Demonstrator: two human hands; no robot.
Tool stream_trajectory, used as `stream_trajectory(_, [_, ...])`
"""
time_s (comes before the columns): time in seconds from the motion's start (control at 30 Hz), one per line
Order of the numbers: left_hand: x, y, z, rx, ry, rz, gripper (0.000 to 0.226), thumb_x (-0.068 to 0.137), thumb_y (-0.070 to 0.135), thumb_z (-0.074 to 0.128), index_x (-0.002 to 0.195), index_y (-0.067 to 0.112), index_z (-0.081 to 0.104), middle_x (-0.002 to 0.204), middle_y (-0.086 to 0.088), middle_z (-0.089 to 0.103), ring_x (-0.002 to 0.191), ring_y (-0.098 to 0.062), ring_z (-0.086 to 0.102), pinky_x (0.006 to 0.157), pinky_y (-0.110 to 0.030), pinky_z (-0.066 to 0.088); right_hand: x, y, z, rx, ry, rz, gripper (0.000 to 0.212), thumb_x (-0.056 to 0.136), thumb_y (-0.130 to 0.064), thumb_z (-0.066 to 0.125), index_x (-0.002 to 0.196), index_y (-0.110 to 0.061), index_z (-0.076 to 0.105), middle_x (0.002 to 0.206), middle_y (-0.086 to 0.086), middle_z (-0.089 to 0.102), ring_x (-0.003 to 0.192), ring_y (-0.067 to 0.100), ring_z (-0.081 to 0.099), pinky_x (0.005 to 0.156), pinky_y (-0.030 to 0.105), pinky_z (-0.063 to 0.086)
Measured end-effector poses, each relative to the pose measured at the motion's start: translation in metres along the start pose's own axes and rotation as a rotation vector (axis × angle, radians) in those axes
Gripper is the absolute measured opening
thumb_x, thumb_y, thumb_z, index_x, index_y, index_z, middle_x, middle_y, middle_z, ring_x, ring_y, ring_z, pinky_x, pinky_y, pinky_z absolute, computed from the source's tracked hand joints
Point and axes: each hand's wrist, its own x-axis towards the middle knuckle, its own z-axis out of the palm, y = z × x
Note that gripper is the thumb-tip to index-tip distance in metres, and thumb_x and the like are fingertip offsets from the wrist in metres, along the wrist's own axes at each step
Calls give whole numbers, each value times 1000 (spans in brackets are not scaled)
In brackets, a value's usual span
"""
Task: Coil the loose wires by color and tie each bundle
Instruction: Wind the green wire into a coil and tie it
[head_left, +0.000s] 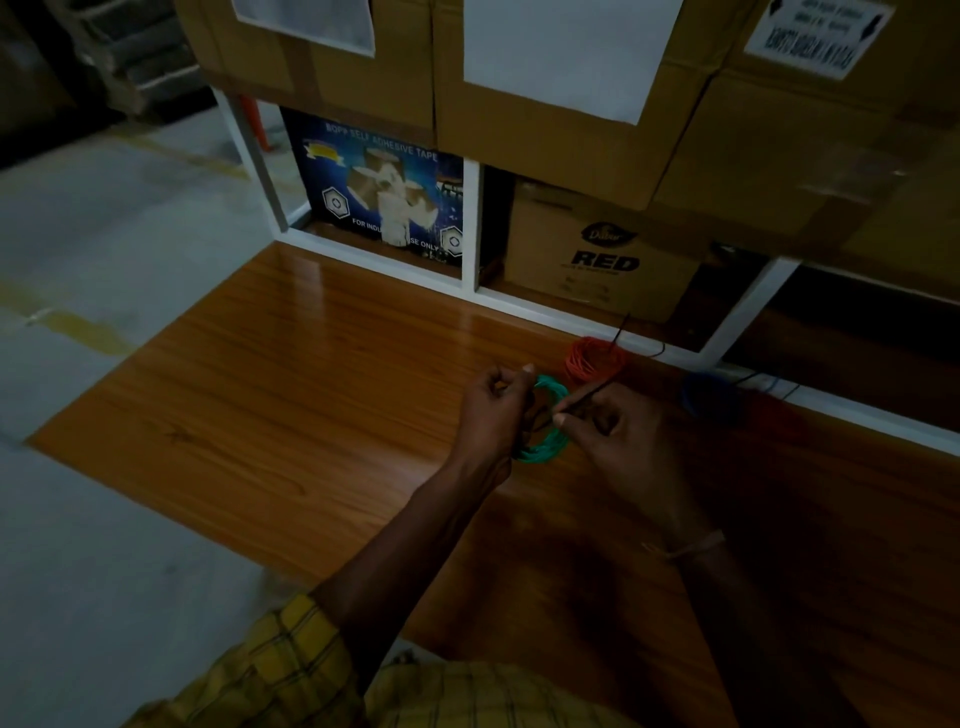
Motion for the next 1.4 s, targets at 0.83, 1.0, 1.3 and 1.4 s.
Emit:
stream_trajectory(0.83, [0, 35, -9, 12, -158, -90, 16, 105, 21, 61, 91, 16, 65, 66, 6, 56, 49, -6, 42, 45, -22, 33, -2, -26, 15, 5, 350, -194, 10, 94, -15, 71, 104, -16, 74, 108, -11, 63, 102, -1, 62, 82, 17, 55])
stream_trajectory(1.0, [-9, 39, -8, 131, -96, 36, 16, 104, 26, 65, 99, 12, 68, 66, 3, 54, 49, -7, 43, 47, -24, 36, 2, -28, 13, 288, 263, -77, 12, 98, -14, 67, 105, -19, 74, 108, -2, 74, 108, 16, 69, 91, 40, 59])
stream_trajectory(1.3, [-21, 37, -15, 166, -28, 193, 19, 102, 26, 69, 102, 8, 74, 70, 9, 59, 52, -4, 47, 49, -24, 38, -4, -43, 15, 495, 271, 91, 16, 94, -12, 69, 109, -18, 69, 103, 0, 75, 102, 18, 72, 89, 42, 58])
stream_trajectory(1.4, [-24, 36, -20, 167, -20, 188, 21, 102, 28, 68, 104, 8, 74, 65, 12, 59, 50, -3, 47, 49, -24, 37, -8, -53, 14, 608, 246, 118, 13, 96, -20, 64, 107, -16, 70, 98, 6, 74, 96, 23, 69, 84, 39, 55])
